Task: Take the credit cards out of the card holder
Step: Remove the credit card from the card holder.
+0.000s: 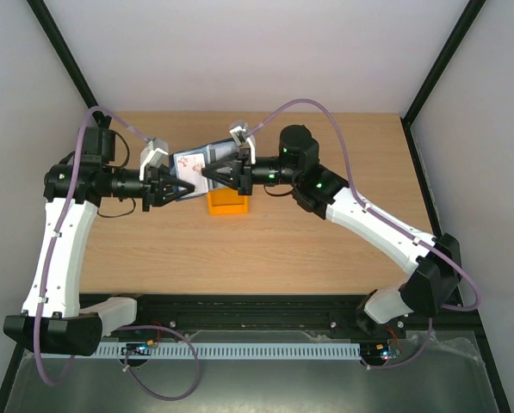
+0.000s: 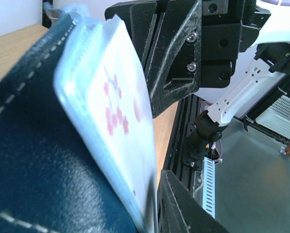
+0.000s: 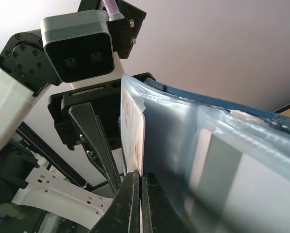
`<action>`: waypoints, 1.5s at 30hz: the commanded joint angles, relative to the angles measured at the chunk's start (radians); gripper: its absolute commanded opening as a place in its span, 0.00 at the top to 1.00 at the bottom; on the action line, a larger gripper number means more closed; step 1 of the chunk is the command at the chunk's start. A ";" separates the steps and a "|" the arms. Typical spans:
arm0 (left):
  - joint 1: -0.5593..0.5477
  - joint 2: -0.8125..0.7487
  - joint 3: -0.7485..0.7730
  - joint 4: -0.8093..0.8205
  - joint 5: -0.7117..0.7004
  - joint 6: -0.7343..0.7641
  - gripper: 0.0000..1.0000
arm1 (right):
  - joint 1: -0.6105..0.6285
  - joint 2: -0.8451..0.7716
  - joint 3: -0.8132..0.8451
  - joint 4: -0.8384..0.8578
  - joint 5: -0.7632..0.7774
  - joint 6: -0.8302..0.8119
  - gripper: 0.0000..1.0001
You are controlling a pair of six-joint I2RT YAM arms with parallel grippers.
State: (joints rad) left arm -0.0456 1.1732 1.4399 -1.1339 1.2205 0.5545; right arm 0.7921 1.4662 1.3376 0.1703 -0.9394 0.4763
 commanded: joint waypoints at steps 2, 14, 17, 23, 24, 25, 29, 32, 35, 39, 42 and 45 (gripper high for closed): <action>0.002 -0.014 0.027 -0.008 0.076 0.038 0.78 | -0.013 -0.042 -0.023 0.062 -0.002 0.005 0.98; 0.025 -0.014 0.024 -0.006 0.105 0.041 0.82 | -0.037 -0.095 -0.053 -0.012 0.006 -0.055 0.98; 0.030 -0.018 0.021 -0.006 0.105 0.041 0.88 | -0.042 -0.100 -0.050 -0.039 0.022 -0.075 0.98; 0.033 -0.019 0.010 -0.002 0.102 0.040 0.85 | -0.057 -0.118 -0.063 -0.046 0.029 -0.080 0.98; 0.034 -0.018 0.010 0.000 0.102 0.039 0.90 | -0.058 -0.119 -0.063 -0.046 0.029 -0.079 0.98; 0.034 -0.018 0.011 0.000 0.102 0.038 0.93 | -0.057 -0.121 -0.064 -0.048 0.029 -0.080 0.98; 0.036 -0.020 0.011 0.000 0.098 0.038 0.98 | -0.059 -0.130 -0.067 -0.063 0.046 -0.095 0.98; 0.040 -0.023 0.011 0.009 0.090 0.030 0.98 | -0.068 -0.134 -0.074 -0.071 0.058 -0.102 0.98; 0.047 -0.025 0.010 0.046 0.070 -0.022 0.98 | -0.089 -0.145 -0.094 -0.059 0.060 -0.089 0.98; 0.052 -0.027 -0.001 0.078 0.054 -0.051 0.98 | -0.120 -0.165 -0.124 -0.036 0.058 -0.071 0.98; 0.054 -0.028 -0.001 0.082 0.051 -0.056 0.98 | -0.132 -0.172 -0.130 -0.038 0.060 -0.073 0.98; 0.061 -0.030 0.001 0.088 0.040 -0.064 0.98 | -0.148 -0.177 -0.137 -0.044 0.069 -0.071 0.98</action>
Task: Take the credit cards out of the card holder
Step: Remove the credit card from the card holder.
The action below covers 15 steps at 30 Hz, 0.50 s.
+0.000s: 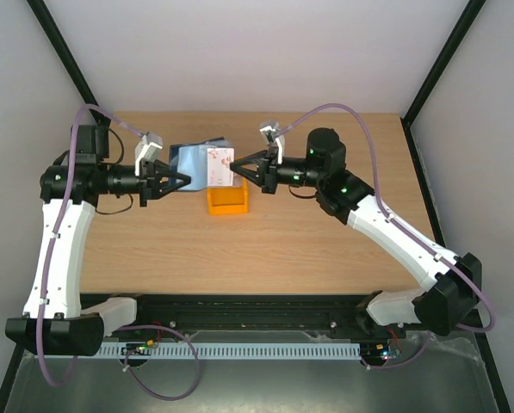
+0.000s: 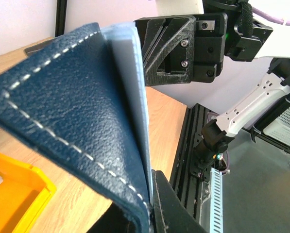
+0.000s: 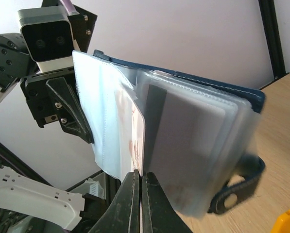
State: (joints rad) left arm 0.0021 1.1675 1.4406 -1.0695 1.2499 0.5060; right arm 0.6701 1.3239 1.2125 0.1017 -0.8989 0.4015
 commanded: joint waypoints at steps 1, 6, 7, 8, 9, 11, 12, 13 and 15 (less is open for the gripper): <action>0.017 -0.025 0.001 0.029 0.005 -0.023 0.98 | -0.036 -0.036 -0.017 0.026 0.031 0.010 0.98; 0.028 -0.030 -0.019 0.103 -0.069 -0.113 0.98 | -0.090 -0.038 -0.057 0.090 0.047 0.108 0.98; 0.030 -0.030 -0.027 0.127 -0.095 -0.142 0.98 | -0.100 -0.036 -0.061 0.096 0.062 0.132 0.98; 0.032 -0.030 -0.034 0.150 -0.124 -0.171 0.98 | -0.111 -0.033 -0.065 0.103 0.080 0.160 0.98; 0.034 -0.030 -0.041 0.173 -0.158 -0.199 0.98 | -0.122 -0.031 -0.072 0.114 0.099 0.190 0.98; 0.038 -0.029 -0.056 0.213 -0.224 -0.244 0.98 | -0.135 -0.029 -0.084 0.127 0.144 0.257 0.98; 0.038 -0.029 -0.065 0.231 -0.259 -0.264 0.98 | -0.136 -0.026 -0.086 0.126 0.174 0.285 0.98; 0.041 -0.028 -0.070 0.246 -0.287 -0.281 0.98 | -0.136 -0.022 -0.089 0.121 0.211 0.314 0.98; 0.042 -0.025 -0.080 0.275 -0.346 -0.314 0.98 | -0.136 -0.014 -0.107 0.125 0.305 0.410 0.98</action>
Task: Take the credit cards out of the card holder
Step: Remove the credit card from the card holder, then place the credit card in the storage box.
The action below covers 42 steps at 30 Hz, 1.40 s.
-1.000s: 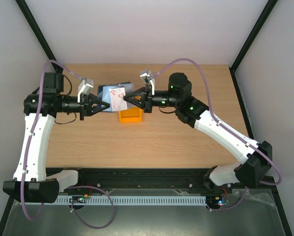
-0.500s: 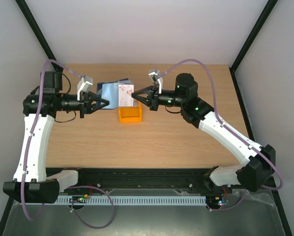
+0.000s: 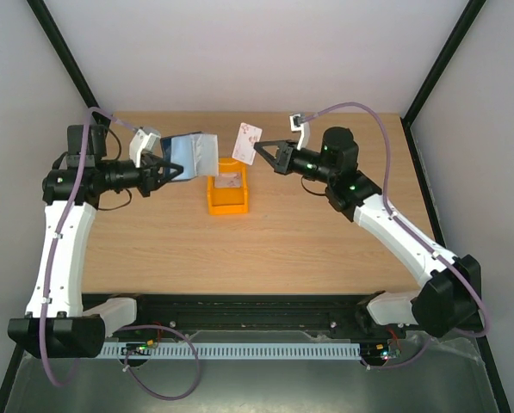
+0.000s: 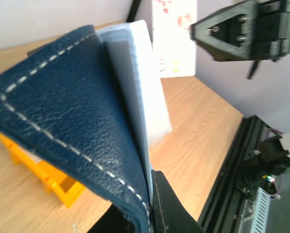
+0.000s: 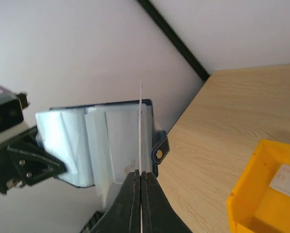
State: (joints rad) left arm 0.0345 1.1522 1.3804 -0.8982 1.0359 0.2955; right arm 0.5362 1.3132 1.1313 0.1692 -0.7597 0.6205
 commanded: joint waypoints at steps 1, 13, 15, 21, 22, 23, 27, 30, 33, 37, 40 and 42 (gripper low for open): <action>0.010 -0.007 -0.022 0.115 -0.155 -0.116 0.98 | -0.003 0.001 -0.050 0.071 0.218 0.250 0.98; 0.011 0.006 -0.076 0.263 -0.424 -0.229 0.98 | 0.207 0.055 -0.160 0.187 0.901 0.783 0.98; 0.010 0.003 -0.081 0.275 -0.449 -0.233 0.98 | 0.255 0.093 -0.140 0.157 0.995 0.864 0.98; -0.055 -0.022 -0.077 0.277 -0.543 -0.210 0.98 | 0.370 0.238 -0.073 0.096 1.145 1.113 0.99; -0.070 -0.025 -0.074 0.278 -0.570 -0.207 0.98 | 0.382 0.274 -0.040 0.070 1.169 1.132 0.98; -0.084 -0.028 -0.073 0.278 -0.597 -0.207 0.98 | 0.395 0.309 -0.003 0.036 1.191 1.162 0.98; -0.125 -0.044 -0.066 0.289 -0.711 -0.213 0.98 | 0.402 0.445 0.094 -0.022 1.205 1.267 0.98; -0.148 -0.051 -0.067 0.291 -0.755 -0.208 0.98 | 0.403 0.517 0.125 -0.050 1.203 1.354 0.99; -0.162 -0.058 -0.069 0.294 -0.782 -0.203 0.97 | 0.403 0.575 0.167 -0.119 1.207 1.405 0.98; -0.180 -0.061 -0.066 0.295 -0.814 -0.197 0.96 | 0.403 0.628 0.194 -0.123 1.222 1.431 0.98; -0.193 -0.065 -0.069 0.295 -0.824 -0.193 0.96 | 0.403 0.668 0.207 -0.144 1.233 1.455 0.98; -0.200 -0.065 -0.073 0.297 -0.828 -0.192 0.96 | 0.401 0.693 0.220 -0.147 1.239 1.464 0.98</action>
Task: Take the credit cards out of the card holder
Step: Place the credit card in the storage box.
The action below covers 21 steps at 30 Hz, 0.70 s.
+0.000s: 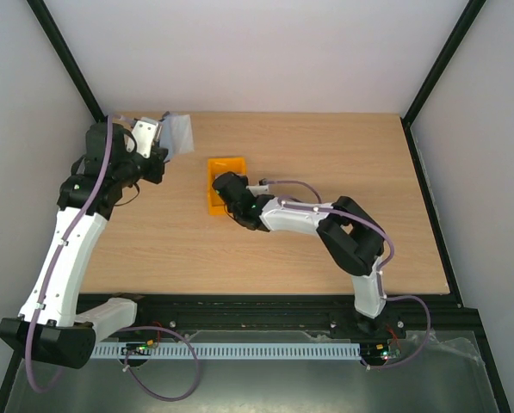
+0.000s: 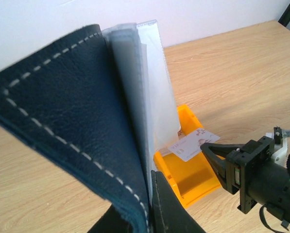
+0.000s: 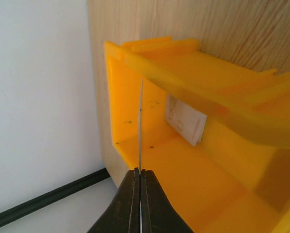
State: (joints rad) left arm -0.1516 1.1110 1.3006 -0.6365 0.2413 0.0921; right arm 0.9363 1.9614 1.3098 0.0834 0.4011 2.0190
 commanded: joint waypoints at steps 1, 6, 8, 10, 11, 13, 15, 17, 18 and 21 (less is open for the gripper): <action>-0.017 -0.023 0.006 0.034 -0.036 0.013 0.96 | 0.001 0.059 0.052 -0.063 0.081 0.062 0.98; -0.025 -0.018 0.006 0.038 -0.047 0.016 0.96 | -0.005 0.135 0.136 -0.109 0.074 0.058 0.98; -0.026 -0.017 0.005 0.038 -0.050 0.017 0.96 | -0.010 0.150 0.150 -0.102 0.079 0.062 0.98; -0.028 -0.017 0.003 0.038 -0.048 0.017 0.96 | -0.016 0.165 0.174 -0.110 0.083 0.060 0.98; -0.028 -0.015 0.002 0.038 -0.047 0.017 0.96 | -0.020 0.171 0.187 -0.121 0.085 0.058 0.98; -0.029 -0.012 0.003 0.037 -0.044 0.018 0.96 | -0.027 0.185 0.204 -0.130 0.091 0.058 0.98; -0.029 -0.010 0.002 0.037 -0.043 0.019 0.96 | -0.036 0.204 0.220 -0.131 0.091 0.060 0.99; -0.031 -0.009 0.002 0.037 -0.041 0.018 0.96 | -0.047 0.226 0.245 -0.152 0.083 0.070 0.98; -0.031 -0.010 0.002 0.038 -0.040 0.019 0.96 | -0.051 0.233 0.257 -0.164 0.085 0.074 0.99; -0.031 -0.007 0.002 0.037 -0.042 0.020 0.96 | -0.062 0.252 0.268 -0.181 0.093 0.076 0.99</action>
State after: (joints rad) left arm -0.1768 1.1110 1.3006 -0.6338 0.2050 0.1043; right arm 0.8913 2.1738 1.5475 -0.0193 0.4278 2.0670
